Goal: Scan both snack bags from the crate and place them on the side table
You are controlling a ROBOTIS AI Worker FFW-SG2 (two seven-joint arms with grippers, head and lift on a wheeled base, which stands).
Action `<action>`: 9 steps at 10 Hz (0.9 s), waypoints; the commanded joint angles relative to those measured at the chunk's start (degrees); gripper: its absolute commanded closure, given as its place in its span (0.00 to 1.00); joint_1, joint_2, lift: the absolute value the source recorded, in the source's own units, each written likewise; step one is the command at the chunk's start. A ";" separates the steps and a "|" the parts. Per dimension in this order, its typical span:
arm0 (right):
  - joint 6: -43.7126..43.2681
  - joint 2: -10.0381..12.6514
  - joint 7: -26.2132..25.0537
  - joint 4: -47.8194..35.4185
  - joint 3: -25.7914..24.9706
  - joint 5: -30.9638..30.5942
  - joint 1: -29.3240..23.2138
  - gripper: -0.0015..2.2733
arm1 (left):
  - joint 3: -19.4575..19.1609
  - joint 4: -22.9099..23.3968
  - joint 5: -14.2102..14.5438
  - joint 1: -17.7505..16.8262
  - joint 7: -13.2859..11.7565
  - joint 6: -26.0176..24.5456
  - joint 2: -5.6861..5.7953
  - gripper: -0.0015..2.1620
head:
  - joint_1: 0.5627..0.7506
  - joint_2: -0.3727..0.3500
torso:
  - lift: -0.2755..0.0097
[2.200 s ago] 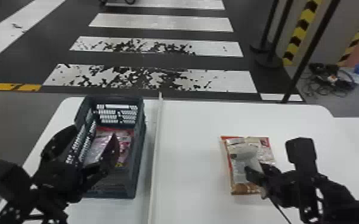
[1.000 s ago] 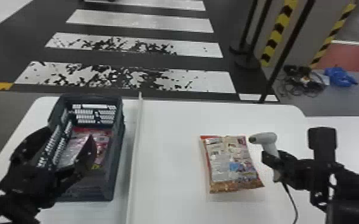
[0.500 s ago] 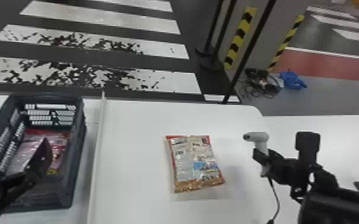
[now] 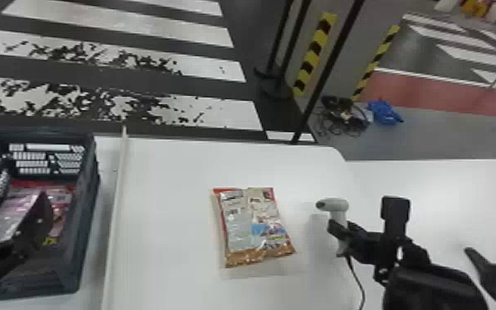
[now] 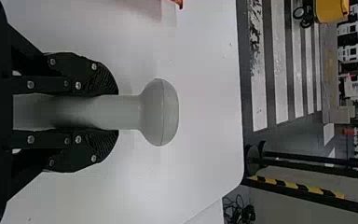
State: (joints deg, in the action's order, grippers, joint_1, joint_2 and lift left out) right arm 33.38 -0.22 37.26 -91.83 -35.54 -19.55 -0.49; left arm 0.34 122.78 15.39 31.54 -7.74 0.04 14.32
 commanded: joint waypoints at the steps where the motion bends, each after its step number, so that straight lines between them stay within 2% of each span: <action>1: -0.90 -0.13 -0.08 0.78 -0.06 -0.40 0.14 0.99 | 0.01 0.00 -0.01 -0.08 0.00 -0.01 0.00 0.03 | 0.70 0.07 | 0.62; 7: -0.73 -0.66 0.01 2.36 -0.06 -1.19 0.40 0.97 | 0.10 0.09 0.43 -0.08 -0.08 -0.01 0.18 0.03 | 0.70 0.06 | 0.62; 8: 0.15 -0.66 0.18 2.36 -0.06 -1.10 0.40 0.79 | 0.10 0.09 0.43 -0.08 -0.08 -0.01 0.18 0.03 | 0.70 0.06 | 0.62; 9: 0.15 -0.57 0.18 2.36 -0.14 -0.66 0.23 0.50 | 0.10 0.09 0.43 -0.08 -0.08 -0.01 0.27 0.03 | 0.70 0.06 | 0.62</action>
State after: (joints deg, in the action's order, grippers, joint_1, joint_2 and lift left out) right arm 33.42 -0.84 37.44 -89.48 -35.65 -20.47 -0.19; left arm 0.44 122.87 15.82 31.47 -7.82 0.04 14.55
